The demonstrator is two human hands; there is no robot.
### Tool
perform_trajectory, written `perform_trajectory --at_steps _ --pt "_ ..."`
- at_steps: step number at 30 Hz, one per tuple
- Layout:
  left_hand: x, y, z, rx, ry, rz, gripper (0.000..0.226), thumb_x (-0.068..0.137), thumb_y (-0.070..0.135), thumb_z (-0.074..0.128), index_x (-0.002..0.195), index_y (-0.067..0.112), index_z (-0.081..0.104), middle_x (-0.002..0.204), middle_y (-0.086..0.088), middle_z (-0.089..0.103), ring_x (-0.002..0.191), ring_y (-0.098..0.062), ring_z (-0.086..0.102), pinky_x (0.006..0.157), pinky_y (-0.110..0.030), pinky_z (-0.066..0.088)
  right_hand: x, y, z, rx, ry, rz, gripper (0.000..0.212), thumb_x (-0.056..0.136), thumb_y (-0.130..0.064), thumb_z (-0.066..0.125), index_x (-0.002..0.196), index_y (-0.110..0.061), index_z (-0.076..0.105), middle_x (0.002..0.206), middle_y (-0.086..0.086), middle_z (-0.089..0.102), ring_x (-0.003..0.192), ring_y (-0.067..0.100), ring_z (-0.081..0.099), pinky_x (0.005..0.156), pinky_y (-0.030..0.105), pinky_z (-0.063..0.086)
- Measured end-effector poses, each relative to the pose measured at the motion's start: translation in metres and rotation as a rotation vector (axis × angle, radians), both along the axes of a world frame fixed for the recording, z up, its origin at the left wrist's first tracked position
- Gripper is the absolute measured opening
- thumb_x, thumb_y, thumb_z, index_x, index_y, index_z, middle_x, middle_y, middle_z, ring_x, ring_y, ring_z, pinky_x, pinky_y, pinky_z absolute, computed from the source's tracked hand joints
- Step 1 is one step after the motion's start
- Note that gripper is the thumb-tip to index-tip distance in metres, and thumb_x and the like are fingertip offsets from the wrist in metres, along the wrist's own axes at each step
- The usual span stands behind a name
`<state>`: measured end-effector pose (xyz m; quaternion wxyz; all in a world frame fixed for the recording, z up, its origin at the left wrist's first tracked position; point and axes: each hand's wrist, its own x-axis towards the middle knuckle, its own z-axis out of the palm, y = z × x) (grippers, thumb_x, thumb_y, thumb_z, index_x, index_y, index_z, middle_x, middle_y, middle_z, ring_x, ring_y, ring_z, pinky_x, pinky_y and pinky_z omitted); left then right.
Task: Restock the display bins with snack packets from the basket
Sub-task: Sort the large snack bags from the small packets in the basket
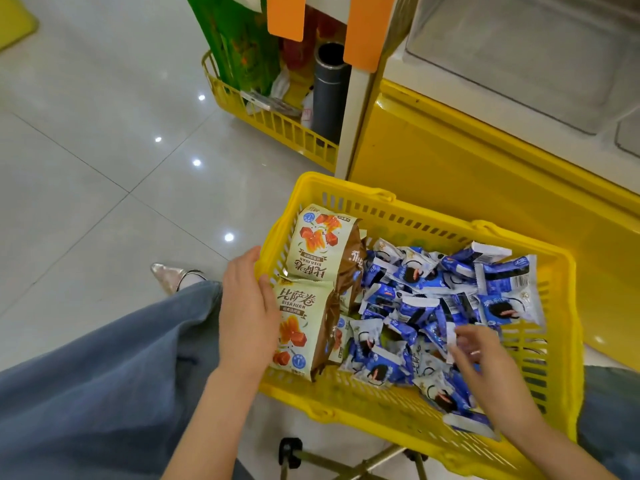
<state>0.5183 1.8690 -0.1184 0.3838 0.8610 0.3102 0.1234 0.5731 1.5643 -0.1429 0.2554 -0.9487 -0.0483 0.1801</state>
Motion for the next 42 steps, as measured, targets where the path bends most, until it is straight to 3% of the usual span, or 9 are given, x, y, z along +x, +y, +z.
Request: perform_trajectory --at_steps 5,9,16,22,26,30,34,38,42 --pt "0.014 -0.069 0.020 0.065 -0.135 -0.432 0.027 0.092 0.018 0.039 0.115 0.022 0.051 0.107 0.016 0.042 0.100 0.005 0.038 0.089 -0.005 0.031 -0.001 -0.046 0.002 -0.130 0.021 -0.095 0.034 0.087 -0.021 0.062 0.115 -0.009 0.049 0.086 -0.004 0.052 0.070 0.012 0.054 0.059 0.028 0.047" --pt "0.022 -0.130 -0.014 -0.115 0.180 -0.763 0.029 0.096 0.017 0.041 0.123 0.020 0.052 0.118 0.005 0.045 0.108 -0.009 0.043 0.097 -0.028 0.040 -0.008 -0.051 -0.022 -0.165 0.197 -0.116 0.058 0.088 -0.024 0.063 0.135 -0.004 0.036 0.135 0.014 0.044 0.124 0.025 0.045 0.101 0.035 0.040" --pt "0.043 -0.196 -0.079 -0.316 0.725 -1.064 0.047 0.091 0.023 0.056 0.133 0.009 0.040 0.133 -0.013 0.044 0.121 -0.028 0.045 0.097 -0.035 0.039 0.004 -0.043 -0.036 0.030 0.251 -0.202 0.090 0.084 -0.026 0.067 0.148 -0.003 0.009 0.155 0.013 0.016 0.144 0.024 0.012 0.118 0.035 0.016" --pt "0.039 -0.209 -0.100 -0.353 0.807 -1.028 0.046 0.083 0.022 0.068 0.122 0.012 0.045 0.127 -0.009 0.051 0.117 -0.025 0.049 0.096 -0.033 0.042 0.019 -0.043 -0.046 0.201 0.351 -0.385 0.088 0.085 -0.052 0.055 0.150 -0.012 0.011 0.156 0.008 0.016 0.144 0.023 0.013 0.116 0.040 0.019" --pt "0.032 -0.196 -0.095 -0.338 0.809 -1.026 0.041 0.087 0.026 0.064 0.123 0.011 0.048 0.126 -0.005 0.051 0.114 -0.021 0.050 0.096 -0.030 0.041 0.021 -0.041 -0.053 0.206 0.232 -0.447 0.062 0.090 -0.032 0.059 0.141 -0.008 0.033 0.142 0.013 0.040 0.131 0.025 0.038 0.105 0.034 0.034" --pt "0.029 -0.159 -0.079 -0.321 0.681 -0.967 0.019 0.089 0.021 0.059 0.100 0.018 0.043 0.083 0.009 0.042 0.069 -0.002 0.041 0.060 -0.010 0.035 0.013 -0.040 -0.055 0.136 0.107 -0.405 0.047 0.092 -0.027 0.056 0.133 -0.008 0.043 0.132 0.011 0.050 0.121 0.022 0.045 0.094 0.024 0.037" --pt "0.029 -0.127 -0.054 -0.326 0.513 -0.789 0.018 0.090 0.023 0.058 0.099 0.024 0.043 0.090 0.011 0.050 0.078 -0.002 0.050 0.058 -0.009 0.039 0.006 -0.026 -0.047 0.163 0.064 -0.397 0.044 0.094 -0.025 0.053 0.133 -0.008 0.043 0.128 0.009 0.053 0.113 0.023 0.053 0.092 0.032 0.046" --pt "0.028 -0.104 -0.030 -0.423 0.327 -0.512 0.018 0.085 0.030 0.065 0.097 0.028 0.053 0.091 0.011 0.061 0.082 -0.001 0.058 0.062 -0.012 0.042 -0.013 -0.001 -0.037 0.218 0.038 -0.279 0.037 0.095 -0.027 0.050 0.131 -0.016 0.047 0.116 -0.005 0.056 0.087 0.002 0.059 0.068 0.008 0.046" --pt "0.028 -0.090 -0.018 -0.467 0.191 -0.371 0.016 0.084 0.028 0.066 0.093 0.034 0.055 0.088 0.014 0.064 0.078 0.000 0.060 0.067 -0.018 0.048 -0.023 0.026 -0.030 0.290 0.225 0.001 0.031 0.095 -0.029 0.050 0.126 -0.025 0.049 0.101 -0.014 0.060 0.084 0.007 0.065 0.068 0.022 0.054"
